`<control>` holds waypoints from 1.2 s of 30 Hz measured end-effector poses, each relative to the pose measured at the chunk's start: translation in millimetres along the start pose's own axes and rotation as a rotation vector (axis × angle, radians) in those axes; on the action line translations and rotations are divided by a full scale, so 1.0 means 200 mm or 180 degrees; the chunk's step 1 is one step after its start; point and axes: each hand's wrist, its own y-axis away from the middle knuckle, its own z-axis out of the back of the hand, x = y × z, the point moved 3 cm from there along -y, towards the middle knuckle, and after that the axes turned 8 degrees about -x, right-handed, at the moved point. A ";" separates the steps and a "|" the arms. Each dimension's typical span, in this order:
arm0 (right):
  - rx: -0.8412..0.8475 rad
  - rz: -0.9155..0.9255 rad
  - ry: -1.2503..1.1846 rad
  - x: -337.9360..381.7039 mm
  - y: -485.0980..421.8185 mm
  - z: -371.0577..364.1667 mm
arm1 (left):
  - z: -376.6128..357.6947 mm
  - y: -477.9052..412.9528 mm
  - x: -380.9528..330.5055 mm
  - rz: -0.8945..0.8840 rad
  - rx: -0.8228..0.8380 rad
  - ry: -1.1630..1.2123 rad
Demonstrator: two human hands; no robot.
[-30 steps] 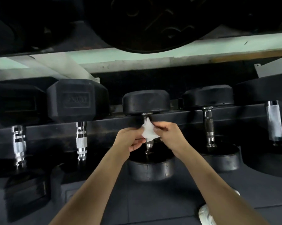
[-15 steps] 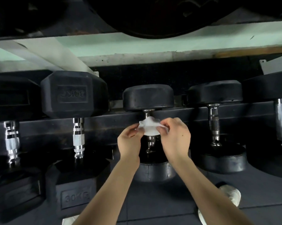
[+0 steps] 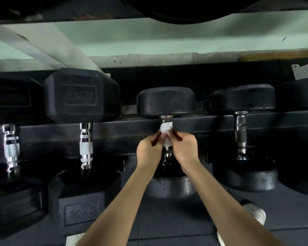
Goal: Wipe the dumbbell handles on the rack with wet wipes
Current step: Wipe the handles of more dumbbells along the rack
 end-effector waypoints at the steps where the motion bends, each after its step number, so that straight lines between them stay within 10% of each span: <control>1: -0.0035 -0.0122 -0.0202 0.00 -0.01 -0.01 | -0.01 -0.01 0.00 0.0050 0.0067 0.0132; 6: -0.0137 -0.0080 -0.0738 0.10 -0.09 -0.05 | -0.05 -0.09 -0.10 0.0592 0.0106 0.1105; 25: 0.0188 0.0014 -0.0252 0.01 -0.04 0.05 | 0.05 -0.16 -0.07 -0.0093 0.0655 -0.0804; 30: 0.0053 0.0142 -0.0411 0.13 -0.15 0.01 | 0.01 -0.20 -0.15 -0.0190 0.0465 0.0107; 36: 0.0441 0.0327 0.0197 0.03 -0.12 0.06 | 0.04 -0.18 -0.06 -0.0195 0.0785 -0.0591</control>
